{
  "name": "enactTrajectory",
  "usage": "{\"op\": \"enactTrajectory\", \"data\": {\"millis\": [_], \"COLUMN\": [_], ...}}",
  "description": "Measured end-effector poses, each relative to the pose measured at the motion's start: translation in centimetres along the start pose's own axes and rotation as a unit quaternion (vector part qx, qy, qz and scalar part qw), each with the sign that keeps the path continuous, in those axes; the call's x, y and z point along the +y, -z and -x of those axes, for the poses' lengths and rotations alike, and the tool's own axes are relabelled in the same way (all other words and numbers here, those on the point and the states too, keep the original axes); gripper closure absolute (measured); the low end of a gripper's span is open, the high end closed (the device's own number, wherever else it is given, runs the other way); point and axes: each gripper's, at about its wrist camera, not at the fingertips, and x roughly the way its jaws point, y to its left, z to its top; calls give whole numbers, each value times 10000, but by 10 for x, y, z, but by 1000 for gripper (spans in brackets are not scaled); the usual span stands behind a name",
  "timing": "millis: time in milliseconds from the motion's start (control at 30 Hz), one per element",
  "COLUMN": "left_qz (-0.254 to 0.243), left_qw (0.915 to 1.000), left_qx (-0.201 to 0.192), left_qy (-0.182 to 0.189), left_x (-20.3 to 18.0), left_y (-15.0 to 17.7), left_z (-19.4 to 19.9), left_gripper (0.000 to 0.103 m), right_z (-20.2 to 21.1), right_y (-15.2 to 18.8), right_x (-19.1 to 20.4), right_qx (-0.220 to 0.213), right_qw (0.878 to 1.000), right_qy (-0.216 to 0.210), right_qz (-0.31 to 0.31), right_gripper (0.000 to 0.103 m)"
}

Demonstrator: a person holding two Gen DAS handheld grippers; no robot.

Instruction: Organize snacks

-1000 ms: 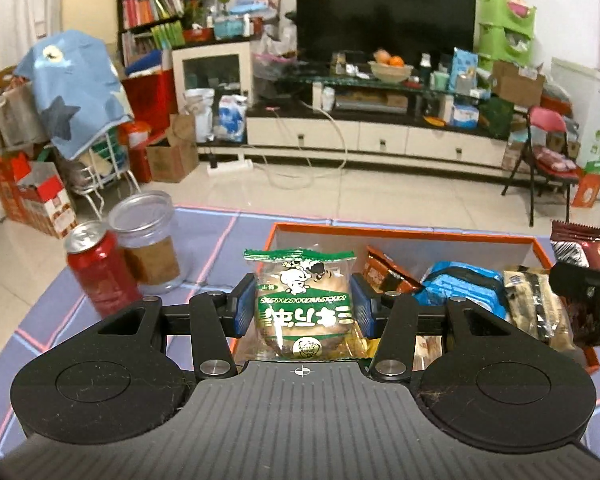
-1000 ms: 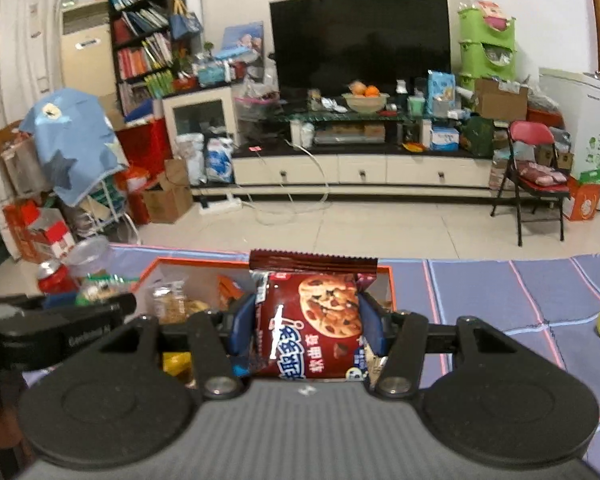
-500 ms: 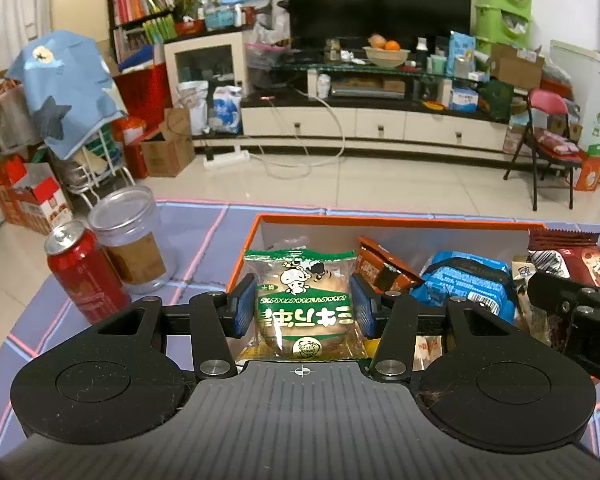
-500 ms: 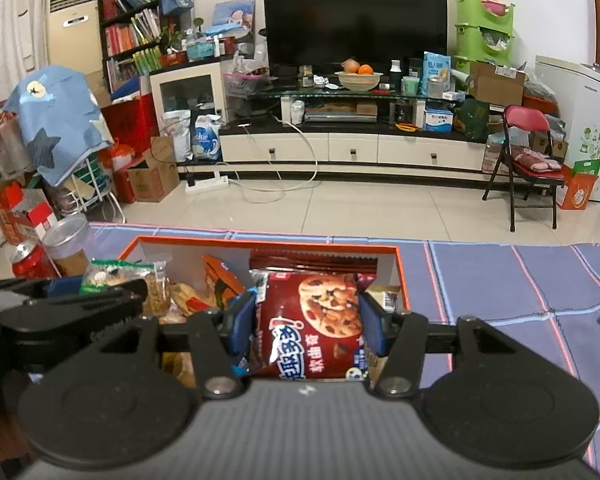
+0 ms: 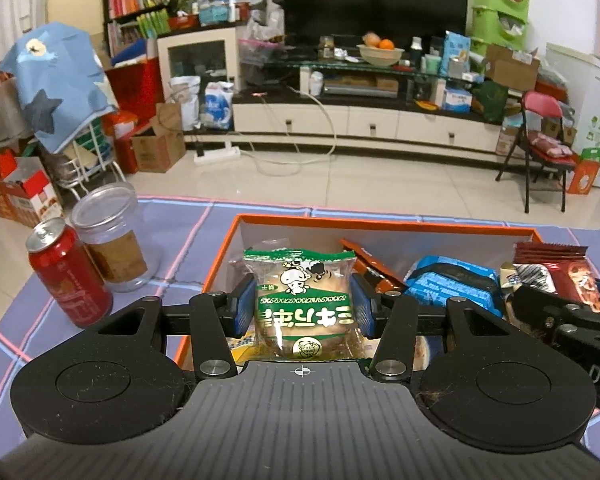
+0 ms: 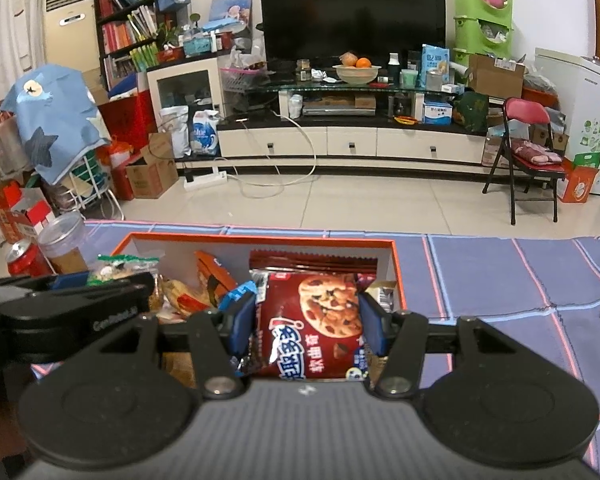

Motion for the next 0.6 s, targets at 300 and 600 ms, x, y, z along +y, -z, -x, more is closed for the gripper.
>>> {"op": "enactTrajectory", "data": {"millis": [300,600], "left_qz": [5,267], "left_qw": [9998,9988], "left_qx": [-98,-351], "left_qy": [-143,-211], "left_x": [-2,19], "left_y": [-2,-23], "left_z": [3,62], "left_gripper": [15,14], "right_z": [2,59], "right_y": [1,-14], "right_x": [3,-1], "right_qx": [-151,-664], "right_qw": [9999,9969], "right_qy": [46,192], "right_qz": [49,365], "right_gripper": [32,18]}}
